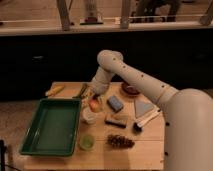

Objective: Place apple in paper cup

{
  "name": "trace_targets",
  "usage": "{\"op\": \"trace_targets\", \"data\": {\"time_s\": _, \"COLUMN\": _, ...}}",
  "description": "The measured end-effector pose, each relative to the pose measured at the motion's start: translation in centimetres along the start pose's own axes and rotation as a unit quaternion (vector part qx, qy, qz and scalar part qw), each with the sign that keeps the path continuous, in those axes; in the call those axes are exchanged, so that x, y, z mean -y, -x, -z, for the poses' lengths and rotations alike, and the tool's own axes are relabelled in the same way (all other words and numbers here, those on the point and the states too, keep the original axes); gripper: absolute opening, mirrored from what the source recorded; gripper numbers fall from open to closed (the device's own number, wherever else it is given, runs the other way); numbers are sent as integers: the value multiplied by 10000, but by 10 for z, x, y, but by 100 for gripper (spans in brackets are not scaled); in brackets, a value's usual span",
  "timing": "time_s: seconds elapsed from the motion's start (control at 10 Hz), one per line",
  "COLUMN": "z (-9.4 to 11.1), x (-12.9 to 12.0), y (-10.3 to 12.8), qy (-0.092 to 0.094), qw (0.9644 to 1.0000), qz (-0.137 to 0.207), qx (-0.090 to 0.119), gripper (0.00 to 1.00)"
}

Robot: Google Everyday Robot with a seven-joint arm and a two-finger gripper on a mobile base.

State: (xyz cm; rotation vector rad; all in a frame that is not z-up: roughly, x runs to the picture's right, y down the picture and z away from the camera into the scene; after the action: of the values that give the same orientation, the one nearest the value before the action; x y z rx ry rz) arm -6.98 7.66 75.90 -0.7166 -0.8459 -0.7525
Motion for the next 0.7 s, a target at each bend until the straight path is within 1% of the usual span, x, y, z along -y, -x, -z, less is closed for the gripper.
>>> {"op": "trace_targets", "data": {"time_s": 0.5, "z": -11, "x": 10, "y": 8, "qy": 90, "qw": 9995, "qz": 286, "qx": 24, "gripper": 5}}
{"op": "trace_targets", "data": {"time_s": 0.7, "z": -12, "x": 11, "y": 8, "qy": 81, "qw": 9994, "qz": 340, "qx": 46, "gripper": 5}}
